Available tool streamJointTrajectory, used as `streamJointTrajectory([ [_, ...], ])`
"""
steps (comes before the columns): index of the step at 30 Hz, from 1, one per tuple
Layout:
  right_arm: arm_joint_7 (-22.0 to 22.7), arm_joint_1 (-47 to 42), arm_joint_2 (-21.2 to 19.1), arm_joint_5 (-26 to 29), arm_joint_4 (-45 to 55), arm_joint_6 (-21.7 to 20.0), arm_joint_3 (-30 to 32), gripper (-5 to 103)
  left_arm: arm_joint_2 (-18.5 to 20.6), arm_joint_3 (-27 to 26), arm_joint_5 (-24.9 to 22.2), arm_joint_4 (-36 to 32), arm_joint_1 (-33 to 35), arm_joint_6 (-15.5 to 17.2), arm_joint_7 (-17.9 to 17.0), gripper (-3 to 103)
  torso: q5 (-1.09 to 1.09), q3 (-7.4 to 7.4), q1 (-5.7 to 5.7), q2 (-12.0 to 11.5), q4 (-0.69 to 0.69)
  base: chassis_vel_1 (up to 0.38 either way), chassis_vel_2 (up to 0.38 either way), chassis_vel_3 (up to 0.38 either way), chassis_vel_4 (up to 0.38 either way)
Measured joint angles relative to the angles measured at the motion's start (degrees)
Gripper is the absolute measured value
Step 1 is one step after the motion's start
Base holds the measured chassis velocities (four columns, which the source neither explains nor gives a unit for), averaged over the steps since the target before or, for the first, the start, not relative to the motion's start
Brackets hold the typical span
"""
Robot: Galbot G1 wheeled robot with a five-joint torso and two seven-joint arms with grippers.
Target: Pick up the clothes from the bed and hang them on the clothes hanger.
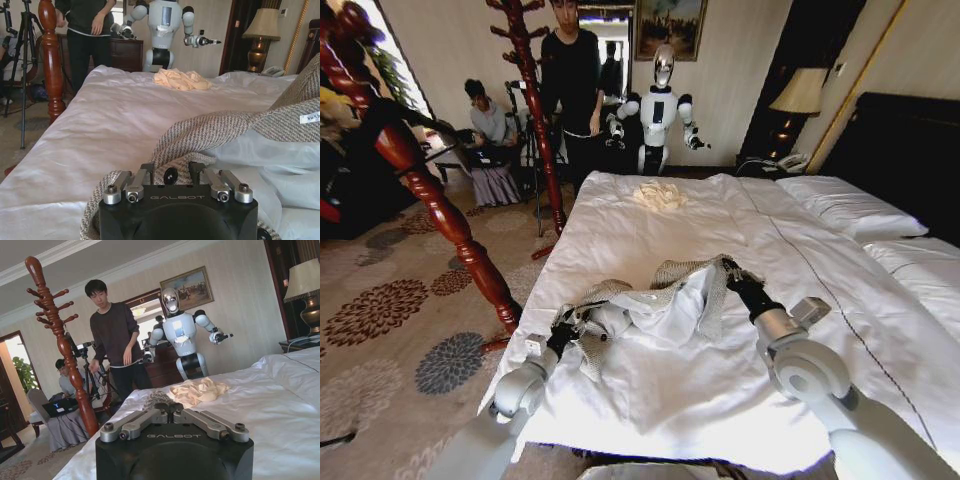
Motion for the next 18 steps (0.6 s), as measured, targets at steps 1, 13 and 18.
streamJointTrajectory([
  [1, 0.0, 0.0, 0.0, 0.0, 0.0, 0.0, 0.0, 1, 0.0, 0.0, 0.0, 0.0, 0.0, 0.0, 0.0, 44, 0.00, 0.00, 0.00, 0.0, 0.00, 0.000, 0.000, 0.000, 0.000],
  [13, 0.0, -0.1, 0.0, -0.1, -0.1, 0.0, 0.0, 1, -0.2, -1.5, -0.6, -0.6, 1.3, -1.0, 0.9, 3, 0.00, 0.00, 0.00, 0.0, -0.01, 0.000, 0.000, 0.000, 0.000],
  [18, 0.1, 0.0, -0.2, 0.1, -0.2, 0.1, 0.5, 1, -0.9, -3.7, -3.3, -4.8, 2.3, -2.9, 2.8, 2, 0.00, 0.00, 0.00, 0.0, 0.00, 0.000, 0.000, 0.000, 0.000],
])
